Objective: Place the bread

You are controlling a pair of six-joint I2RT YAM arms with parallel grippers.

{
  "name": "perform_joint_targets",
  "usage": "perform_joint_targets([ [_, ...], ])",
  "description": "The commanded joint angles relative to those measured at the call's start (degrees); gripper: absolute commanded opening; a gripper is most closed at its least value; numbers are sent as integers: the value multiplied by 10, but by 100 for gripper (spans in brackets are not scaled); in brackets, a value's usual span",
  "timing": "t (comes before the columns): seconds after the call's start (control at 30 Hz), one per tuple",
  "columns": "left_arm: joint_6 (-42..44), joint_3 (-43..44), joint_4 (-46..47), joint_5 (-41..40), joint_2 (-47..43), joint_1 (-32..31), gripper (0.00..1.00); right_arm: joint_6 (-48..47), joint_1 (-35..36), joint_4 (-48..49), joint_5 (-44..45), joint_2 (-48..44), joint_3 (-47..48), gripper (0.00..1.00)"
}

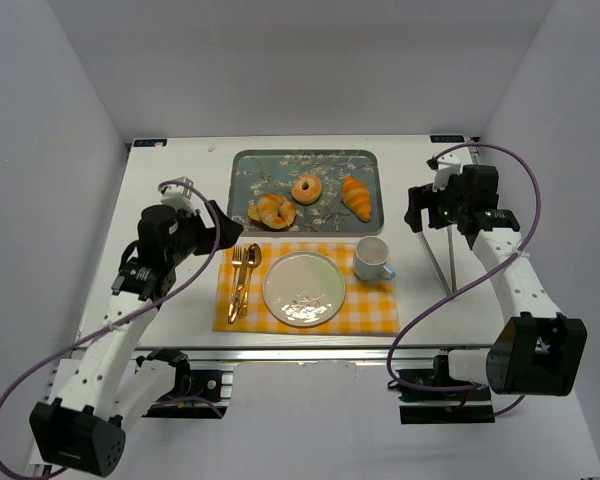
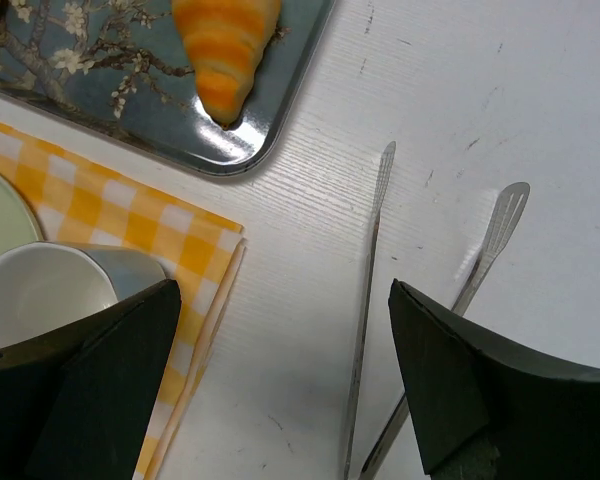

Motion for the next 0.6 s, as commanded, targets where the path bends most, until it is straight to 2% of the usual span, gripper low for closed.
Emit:
perform_joint_targets([
  [0.0, -14, -18, -35, -25, -59, 1, 98, -1, -3, 7, -10, -10, 20, 89],
  [0.07, -18, -30, -43, -32, -81, 1, 98, -18, -3, 8, -22, -14, 15, 89],
  [0.13, -20, -39, -51, -38, -91, 0, 98, -99, -3, -24, -66, -14, 14, 89],
  [0.17, -20, -41, -54, -40, -97, 0, 98, -115, -14, -32, -60, -9, 11, 86],
  [0.2, -20, -43, -56, -40, -100, 0, 96, -116, -14, -32, -55, -9, 9, 79],
  [0.27, -18, -47, -57, -40, -102, 1, 90, -105, -37, -30, -43, -1, 7, 42],
  [0.3, -17, -49, -56, -38, -106, 1, 72, -102, -47, -28, -40, 2, 2, 2],
  [0.33, -14, -50, -57, -38, -108, 1, 57, -97, -63, -20, -37, 3, -3, 0],
  [0.4, -12, -51, -60, -41, -109, 0, 22, -98, -73, -15, -19, 5, -17, 0],
  [0.43, -10, -52, -62, -41, -111, 1, 13, -107, -80, -24, -13, 13, -25, 6],
  [0.47, -9, -57, -61, -37, -112, 1, 14, -111, -83, -29, 2, 19, -26, 58],
  [0.5, -10, -60, -61, -36, -115, 1, 33, -112, -88, -49, 16, 35, -26, 74],
  [0.57, -11, -68, -60, -28, -116, 1, 61, -117, -98, -65, 28, 47, -25, 87],
])
